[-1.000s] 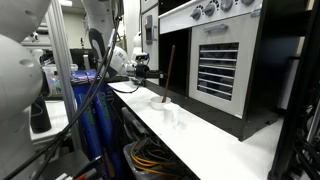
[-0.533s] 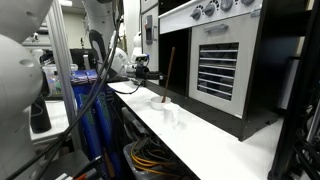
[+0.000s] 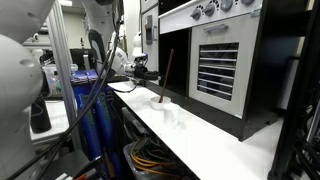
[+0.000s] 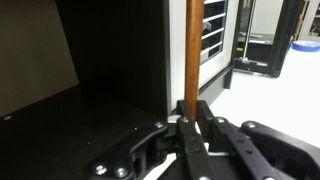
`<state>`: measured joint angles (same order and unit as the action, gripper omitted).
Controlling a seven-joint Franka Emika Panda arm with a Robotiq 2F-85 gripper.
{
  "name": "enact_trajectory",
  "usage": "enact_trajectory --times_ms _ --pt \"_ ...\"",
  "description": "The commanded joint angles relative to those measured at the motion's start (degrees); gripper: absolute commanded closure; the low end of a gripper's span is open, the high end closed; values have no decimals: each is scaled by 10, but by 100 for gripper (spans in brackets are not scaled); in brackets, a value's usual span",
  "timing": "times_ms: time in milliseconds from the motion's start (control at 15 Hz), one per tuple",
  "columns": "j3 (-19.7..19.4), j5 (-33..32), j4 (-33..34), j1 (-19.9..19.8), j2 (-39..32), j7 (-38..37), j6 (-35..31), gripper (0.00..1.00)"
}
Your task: Use the wooden spoon to mix in the bowl
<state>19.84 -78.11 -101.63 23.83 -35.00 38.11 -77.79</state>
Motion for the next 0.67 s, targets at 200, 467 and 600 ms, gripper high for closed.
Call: enact_trajectory --times_ms 200,467,600 --pt "5 27 25 2 -7 -23 -24 97" --pt "2 33 23 -1 5 -30 -24 97" --pt "1 36 21 -1 7 -32 -22 97"
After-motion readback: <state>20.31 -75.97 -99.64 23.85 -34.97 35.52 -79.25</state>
